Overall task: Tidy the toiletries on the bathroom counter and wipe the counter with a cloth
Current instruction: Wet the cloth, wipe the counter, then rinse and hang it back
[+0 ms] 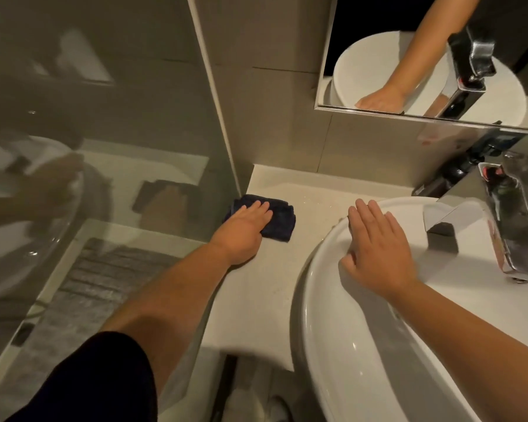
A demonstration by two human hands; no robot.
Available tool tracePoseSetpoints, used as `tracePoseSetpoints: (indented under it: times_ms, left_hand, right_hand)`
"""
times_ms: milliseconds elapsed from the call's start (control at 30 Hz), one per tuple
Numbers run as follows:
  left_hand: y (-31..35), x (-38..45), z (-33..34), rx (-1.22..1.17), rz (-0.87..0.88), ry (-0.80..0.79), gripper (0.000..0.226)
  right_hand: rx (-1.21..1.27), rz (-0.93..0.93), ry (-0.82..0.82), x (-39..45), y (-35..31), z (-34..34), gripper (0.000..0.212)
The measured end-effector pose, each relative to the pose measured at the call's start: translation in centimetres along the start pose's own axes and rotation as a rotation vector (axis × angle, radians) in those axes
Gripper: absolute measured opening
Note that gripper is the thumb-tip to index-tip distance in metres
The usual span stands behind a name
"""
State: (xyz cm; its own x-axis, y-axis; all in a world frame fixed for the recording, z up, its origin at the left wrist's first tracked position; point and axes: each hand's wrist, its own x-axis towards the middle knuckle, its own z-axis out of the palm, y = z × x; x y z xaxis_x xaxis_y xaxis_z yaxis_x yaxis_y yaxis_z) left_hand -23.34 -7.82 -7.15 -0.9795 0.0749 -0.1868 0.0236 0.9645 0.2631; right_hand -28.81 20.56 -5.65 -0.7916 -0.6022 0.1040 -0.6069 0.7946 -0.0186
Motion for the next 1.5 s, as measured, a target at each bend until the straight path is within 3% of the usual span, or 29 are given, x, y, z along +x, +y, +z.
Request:
tracePoseSetpoints:
  times_ms: [367,533,600,700,767,867,967,1067,1200,1500]
  left_hand:
    - [6.4,-21.3,5.5,-0.052,-0.110,0.033,0.060]
    - [8.7,-26.5,6.8,-0.116,-0.147,0.009,0.055]
    - [9.8,-27.6,7.0,-0.310,-0.266,-0.034,0.050]
    - [11.8,-28.3,6.3,-0.945,-0.635,-0.014,0.036]
    - [12.3,-28.3,5.6,-1.289,-0.772,-0.024,0.030]
    - [12.4,-27.6,4.0,-1.675,-0.872,-0.037,0.026]
    - [11.9,-25.7,2.3,-1.837,-0.893,0.016,0.022]
    - [11.0,-22.2,0.2,-1.811,-0.830,0.183,0.022]
    - [9.4,-16.2,-2.8,-1.544,-0.738,0.367,0.024]
    - [5.5,0.3,-6.1,-0.855,-0.580,0.488,0.018]
  right_hand:
    - [-0.021,-0.053,-0.177,-0.3,0.2,-1.5,0.089]
    - [-0.024,-0.053,-0.249,-0.4,0.2,-2.1,0.093]
    - [-0.012,-0.058,-0.268,-0.3,0.1,-2.6,0.093]
    - [0.004,-0.052,-0.282,-0.4,0.1,-2.9,0.093]
    - [0.003,-0.048,-0.288,-0.5,0.0,-3.0,0.093]
    - [0.005,-0.047,-0.288,-0.5,0.0,-3.1,0.093]
    - [-0.011,-0.060,-0.288,-0.4,0.1,-3.1,0.093]
    - [-0.032,-0.062,-0.282,-0.5,0.2,-2.7,0.095]
    - [-0.055,-0.055,-0.264,-0.7,0.1,-2.2,0.093]
    - [-0.056,-0.023,-0.203,-0.6,0.0,-1.9,0.089]
